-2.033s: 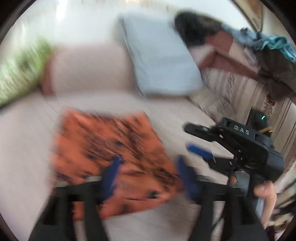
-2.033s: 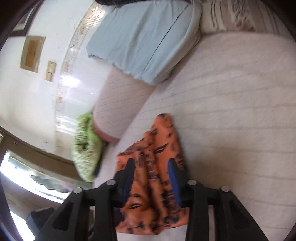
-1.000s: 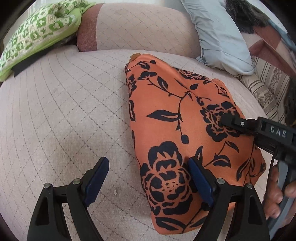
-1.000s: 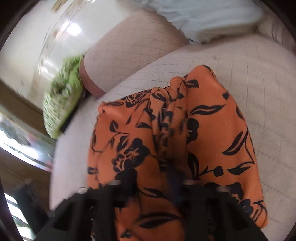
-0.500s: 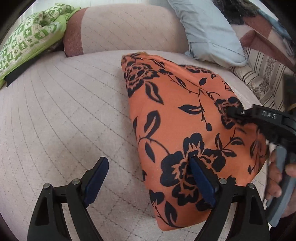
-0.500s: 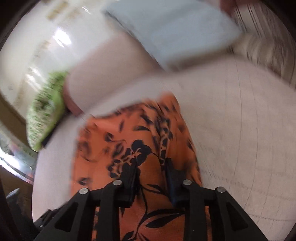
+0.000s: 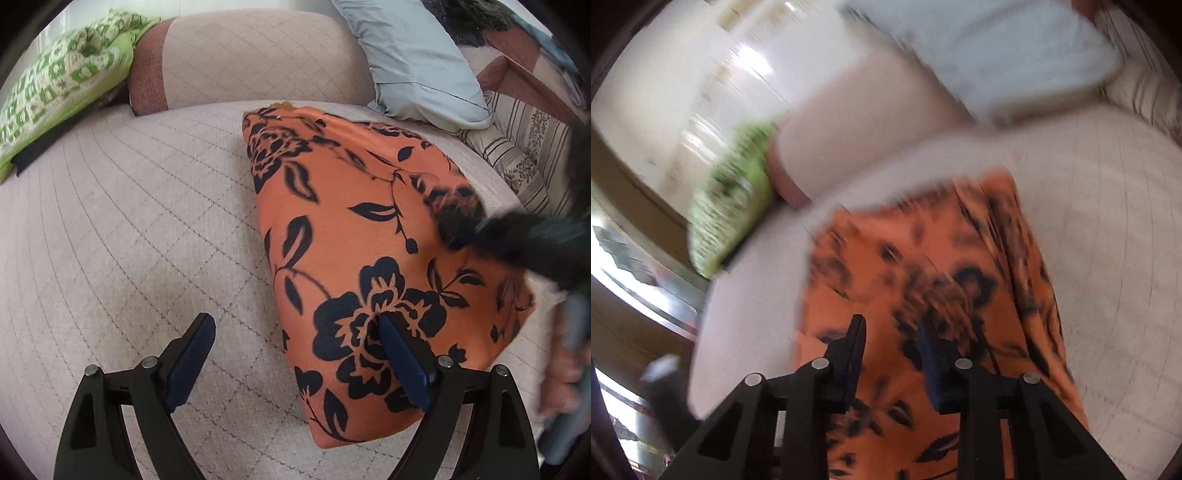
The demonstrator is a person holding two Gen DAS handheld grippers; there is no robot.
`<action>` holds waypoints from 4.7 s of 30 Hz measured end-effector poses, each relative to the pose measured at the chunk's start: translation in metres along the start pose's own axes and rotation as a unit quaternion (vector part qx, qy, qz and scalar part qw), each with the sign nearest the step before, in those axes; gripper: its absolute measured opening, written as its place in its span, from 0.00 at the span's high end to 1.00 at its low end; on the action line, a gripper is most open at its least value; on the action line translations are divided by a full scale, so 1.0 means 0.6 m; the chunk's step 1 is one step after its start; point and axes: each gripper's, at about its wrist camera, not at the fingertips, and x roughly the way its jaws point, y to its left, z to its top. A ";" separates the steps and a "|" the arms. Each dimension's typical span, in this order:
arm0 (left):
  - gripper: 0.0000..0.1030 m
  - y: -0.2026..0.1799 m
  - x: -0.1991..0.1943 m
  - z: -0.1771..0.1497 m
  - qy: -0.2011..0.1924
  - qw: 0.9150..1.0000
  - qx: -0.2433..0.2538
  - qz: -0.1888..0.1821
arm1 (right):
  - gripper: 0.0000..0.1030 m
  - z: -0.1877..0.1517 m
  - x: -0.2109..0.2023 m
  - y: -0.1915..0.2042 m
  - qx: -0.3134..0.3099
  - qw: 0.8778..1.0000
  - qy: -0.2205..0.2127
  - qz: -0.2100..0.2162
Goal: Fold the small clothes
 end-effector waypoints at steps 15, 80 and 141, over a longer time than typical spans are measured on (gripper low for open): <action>0.08 0.031 0.017 0.003 0.038 0.998 -0.033 -0.030 | 1.00 0.195 0.125 -0.020 0.059 0.994 0.085 -0.022; 0.02 0.026 -0.005 0.003 -0.012 0.999 0.023 0.046 | 0.96 0.150 0.036 -0.078 0.031 0.997 -0.030 -0.058; 0.02 0.041 -0.035 0.026 0.010 0.996 -0.003 0.093 | 0.92 -0.002 0.003 0.057 -0.062 0.997 0.041 -0.019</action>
